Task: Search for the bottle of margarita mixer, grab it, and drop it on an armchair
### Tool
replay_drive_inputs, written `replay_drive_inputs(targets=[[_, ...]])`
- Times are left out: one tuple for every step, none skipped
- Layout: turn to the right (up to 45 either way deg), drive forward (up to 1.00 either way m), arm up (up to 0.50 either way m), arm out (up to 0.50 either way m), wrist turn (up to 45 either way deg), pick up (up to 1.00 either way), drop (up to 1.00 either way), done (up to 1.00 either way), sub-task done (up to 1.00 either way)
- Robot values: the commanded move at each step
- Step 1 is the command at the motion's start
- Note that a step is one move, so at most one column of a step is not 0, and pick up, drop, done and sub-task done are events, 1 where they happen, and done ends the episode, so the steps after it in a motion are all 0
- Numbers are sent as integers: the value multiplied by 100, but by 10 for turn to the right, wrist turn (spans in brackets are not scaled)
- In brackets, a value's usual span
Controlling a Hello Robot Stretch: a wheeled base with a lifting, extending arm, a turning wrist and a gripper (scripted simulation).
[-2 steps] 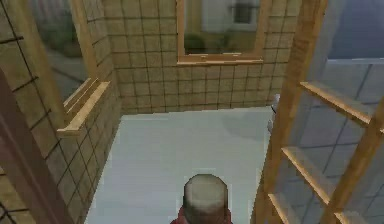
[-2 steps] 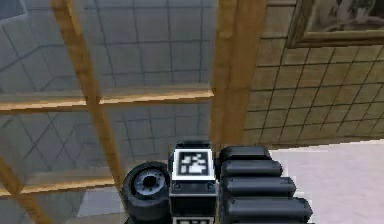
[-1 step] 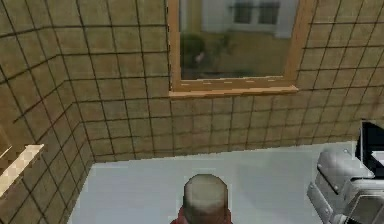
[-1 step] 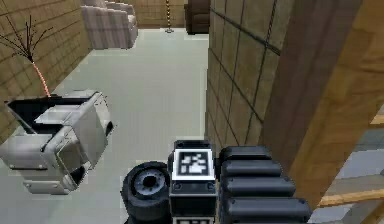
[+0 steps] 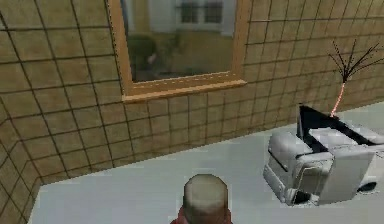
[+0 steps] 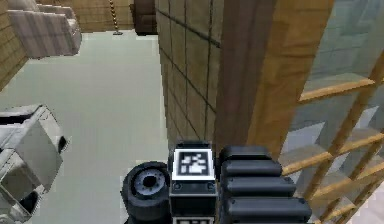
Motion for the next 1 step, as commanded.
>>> replay_drive_inputs(targets=[[0,10,0,0,0,0,0,0,0]])
